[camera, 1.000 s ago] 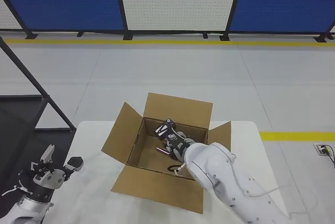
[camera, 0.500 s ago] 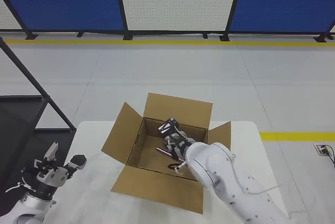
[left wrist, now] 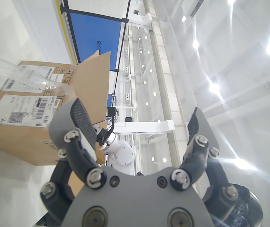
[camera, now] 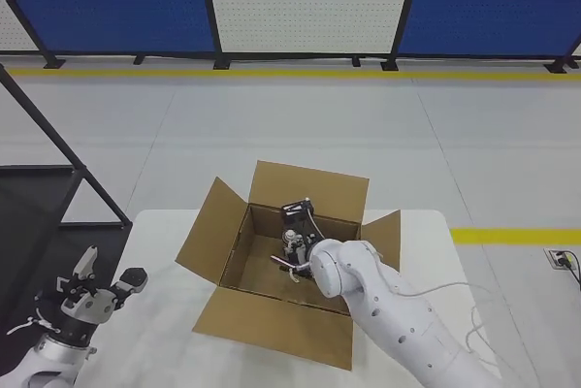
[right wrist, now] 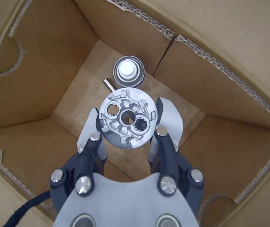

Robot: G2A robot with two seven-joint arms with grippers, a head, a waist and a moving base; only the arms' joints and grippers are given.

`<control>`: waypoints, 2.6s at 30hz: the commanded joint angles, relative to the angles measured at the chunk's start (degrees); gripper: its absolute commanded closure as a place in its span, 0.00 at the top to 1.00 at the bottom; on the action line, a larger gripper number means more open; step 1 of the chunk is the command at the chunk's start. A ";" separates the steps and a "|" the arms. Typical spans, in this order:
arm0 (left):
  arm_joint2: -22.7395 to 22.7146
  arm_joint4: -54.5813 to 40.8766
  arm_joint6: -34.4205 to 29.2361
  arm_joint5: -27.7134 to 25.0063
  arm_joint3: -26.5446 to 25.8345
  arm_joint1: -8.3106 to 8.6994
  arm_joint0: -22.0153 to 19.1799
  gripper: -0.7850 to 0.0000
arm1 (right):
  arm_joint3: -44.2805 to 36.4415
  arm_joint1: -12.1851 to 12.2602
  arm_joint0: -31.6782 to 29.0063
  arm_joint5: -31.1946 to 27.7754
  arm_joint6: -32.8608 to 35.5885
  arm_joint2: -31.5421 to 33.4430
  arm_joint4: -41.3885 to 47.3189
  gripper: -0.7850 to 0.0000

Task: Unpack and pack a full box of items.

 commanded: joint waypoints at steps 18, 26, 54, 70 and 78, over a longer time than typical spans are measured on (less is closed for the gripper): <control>0.69 0.89 0.37 -0.24 -0.19 0.06 0.03 1.00 | 5.61 -2.41 1.16 6.88 -3.03 -2.36 -3.82 0.00; 0.47 0.52 0.41 -0.55 0.04 0.06 0.42 1.00 | 7.69 -3.01 0.02 7.33 -2.37 -2.13 -6.31 0.00; 0.08 0.23 -0.32 -1.40 -0.27 0.11 1.60 1.00 | 17.16 -6.61 1.09 4.50 -3.59 1.05 -5.82 0.22; -0.23 -0.60 -0.71 -2.04 -0.46 0.06 2.48 1.00 | 19.78 -8.21 1.67 4.10 -3.28 1.77 -7.73 0.38; -0.56 -0.84 -0.58 -2.24 -0.45 0.05 2.80 1.00 | 20.14 -8.62 1.63 3.95 -2.87 2.64 -8.88 0.45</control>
